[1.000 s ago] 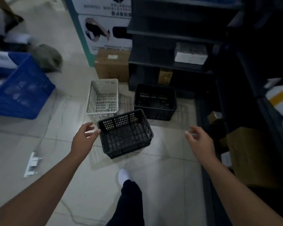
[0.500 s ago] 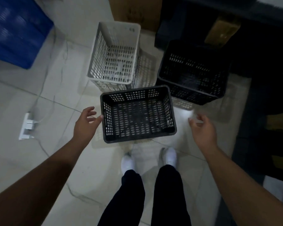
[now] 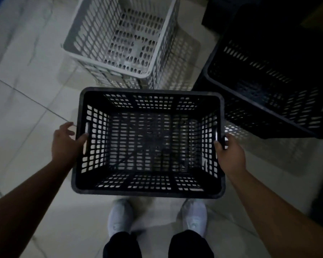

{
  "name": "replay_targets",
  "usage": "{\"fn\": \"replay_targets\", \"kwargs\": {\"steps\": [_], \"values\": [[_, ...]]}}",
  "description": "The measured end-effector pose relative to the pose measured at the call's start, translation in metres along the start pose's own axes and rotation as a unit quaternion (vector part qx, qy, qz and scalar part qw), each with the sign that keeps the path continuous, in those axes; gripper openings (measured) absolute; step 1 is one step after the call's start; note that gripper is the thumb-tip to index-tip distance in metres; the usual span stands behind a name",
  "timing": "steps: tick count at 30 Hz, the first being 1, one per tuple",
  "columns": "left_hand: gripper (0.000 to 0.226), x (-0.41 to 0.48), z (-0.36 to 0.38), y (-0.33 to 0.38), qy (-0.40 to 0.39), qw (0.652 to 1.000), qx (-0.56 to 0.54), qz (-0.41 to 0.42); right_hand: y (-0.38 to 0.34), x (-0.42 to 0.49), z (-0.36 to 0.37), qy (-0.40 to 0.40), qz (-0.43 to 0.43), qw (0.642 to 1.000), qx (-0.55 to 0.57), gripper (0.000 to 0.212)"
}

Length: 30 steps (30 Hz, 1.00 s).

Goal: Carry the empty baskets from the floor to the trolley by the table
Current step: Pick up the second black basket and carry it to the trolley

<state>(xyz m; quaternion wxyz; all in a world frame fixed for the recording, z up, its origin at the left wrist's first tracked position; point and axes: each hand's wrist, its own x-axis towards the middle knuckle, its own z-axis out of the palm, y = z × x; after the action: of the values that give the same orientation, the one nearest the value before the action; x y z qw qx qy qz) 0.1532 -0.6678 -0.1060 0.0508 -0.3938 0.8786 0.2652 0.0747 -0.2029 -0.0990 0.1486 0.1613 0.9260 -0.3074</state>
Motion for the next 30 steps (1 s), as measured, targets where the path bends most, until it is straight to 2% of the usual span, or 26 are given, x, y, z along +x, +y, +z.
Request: {"fn": "replay_targets", "kwargs": {"steps": [3, 5, 10, 15, 20, 23, 25, 27, 30], "values": [[0.035, 0.011, 0.01, -0.014, -0.081, 0.996, 0.015, -0.026, -0.001, 0.008, 0.016, 0.006, 0.005, 1.0, -0.01, 0.016], [0.021, 0.007, 0.013, -0.011, -0.124, 0.99, -0.034, -0.056, -0.004, 0.009, 0.018, 0.011, 0.018, 1.0, -0.013, 0.008], [0.016, -0.012, -0.014, 0.014, -0.095, 0.989, -0.067, -0.086, -0.02, -0.017, -0.013, 0.033, 0.035, 0.999, 0.01, 0.008], [0.011, -0.042, -0.082, 0.071, -0.131, 0.987, -0.088, -0.042, -0.041, -0.073, -0.101, 0.056, 0.059, 0.997, 0.014, 0.013], [0.013, -0.074, -0.17, 0.151, -0.176, 0.982, -0.051, 0.041, -0.084, -0.145, -0.206, 0.101, 0.123, 0.986, 0.044, 0.018], [0.011, -0.098, -0.23, 0.211, -0.187, 0.973, -0.024, 0.13, -0.107, -0.203, -0.276, 0.155, 0.167, 0.972, 0.059, 0.018], [0.008, -0.136, -0.279, 0.27, -0.217, 0.956, -0.009, 0.198, -0.116, -0.275, -0.339, 0.209, 0.221, 0.949, 0.086, 0.019], [0.008, -0.149, -0.298, 0.286, -0.219, 0.947, 0.006, 0.237, -0.115, -0.312, -0.35, 0.214, 0.238, 0.944, 0.085, 0.02], [0.01, -0.207, -0.338, 0.339, -0.254, 0.918, 0.009, 0.304, -0.115, -0.407, -0.4, 0.282, 0.275, 0.912, 0.112, 0.023]]}}
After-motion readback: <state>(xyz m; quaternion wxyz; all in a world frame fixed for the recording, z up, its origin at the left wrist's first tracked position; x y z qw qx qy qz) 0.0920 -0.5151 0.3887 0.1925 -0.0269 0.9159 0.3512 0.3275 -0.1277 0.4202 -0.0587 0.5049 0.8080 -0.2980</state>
